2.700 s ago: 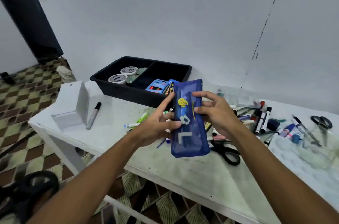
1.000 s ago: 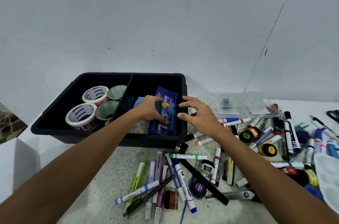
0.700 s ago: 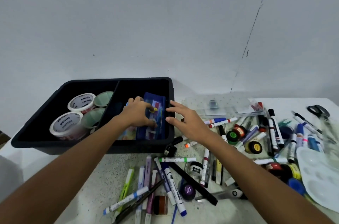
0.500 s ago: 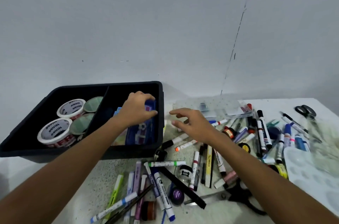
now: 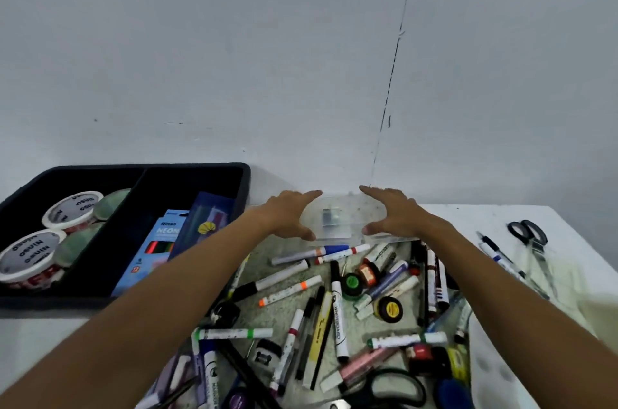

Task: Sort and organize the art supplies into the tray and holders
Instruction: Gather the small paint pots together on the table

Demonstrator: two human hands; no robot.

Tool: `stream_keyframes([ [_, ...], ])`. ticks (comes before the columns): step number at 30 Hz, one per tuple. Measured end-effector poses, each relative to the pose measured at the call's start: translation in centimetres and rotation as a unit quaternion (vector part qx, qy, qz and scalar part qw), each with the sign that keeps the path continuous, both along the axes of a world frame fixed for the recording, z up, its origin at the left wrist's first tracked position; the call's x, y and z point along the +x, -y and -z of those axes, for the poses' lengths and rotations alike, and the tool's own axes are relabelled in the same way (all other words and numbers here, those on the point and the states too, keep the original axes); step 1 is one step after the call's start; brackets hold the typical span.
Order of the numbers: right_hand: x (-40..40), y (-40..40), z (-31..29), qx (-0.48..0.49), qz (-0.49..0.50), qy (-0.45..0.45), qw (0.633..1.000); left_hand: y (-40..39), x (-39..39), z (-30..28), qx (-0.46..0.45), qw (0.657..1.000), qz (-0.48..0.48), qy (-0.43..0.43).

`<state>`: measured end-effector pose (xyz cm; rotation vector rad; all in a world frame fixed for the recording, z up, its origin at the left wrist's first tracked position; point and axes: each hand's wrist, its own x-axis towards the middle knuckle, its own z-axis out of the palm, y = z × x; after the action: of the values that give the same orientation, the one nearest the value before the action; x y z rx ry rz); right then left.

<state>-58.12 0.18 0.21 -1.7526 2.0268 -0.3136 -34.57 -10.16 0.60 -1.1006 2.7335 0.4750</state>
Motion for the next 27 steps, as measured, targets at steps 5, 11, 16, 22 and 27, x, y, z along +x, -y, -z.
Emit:
stream_keyframes([
  [5,-1.3,0.1,-0.5,-0.055,0.005,0.12,0.991,0.1,-0.1,-0.7,0.047,0.994,-0.027,-0.095],
  [11,-2.2,-1.6,-4.5,-0.118,0.049,0.294,0.947,-2.8,1.7,-5.3,-0.036,0.969,-0.06,-0.235],
  [16,-1.3,-3.3,-7.3,-0.063,0.099,0.345,0.931,-6.9,3.2,-5.9,-0.348,0.911,0.028,-0.219],
  [22,0.5,-6.3,-8.6,0.011,0.121,0.338,0.933,-10.2,4.5,-5.5,-0.432,0.878,0.061,-0.2],
  [27,2.9,-9.3,-8.4,0.049,0.115,0.308,0.943,-12.2,6.7,-4.7,-0.424,0.887,0.083,-0.163],
])
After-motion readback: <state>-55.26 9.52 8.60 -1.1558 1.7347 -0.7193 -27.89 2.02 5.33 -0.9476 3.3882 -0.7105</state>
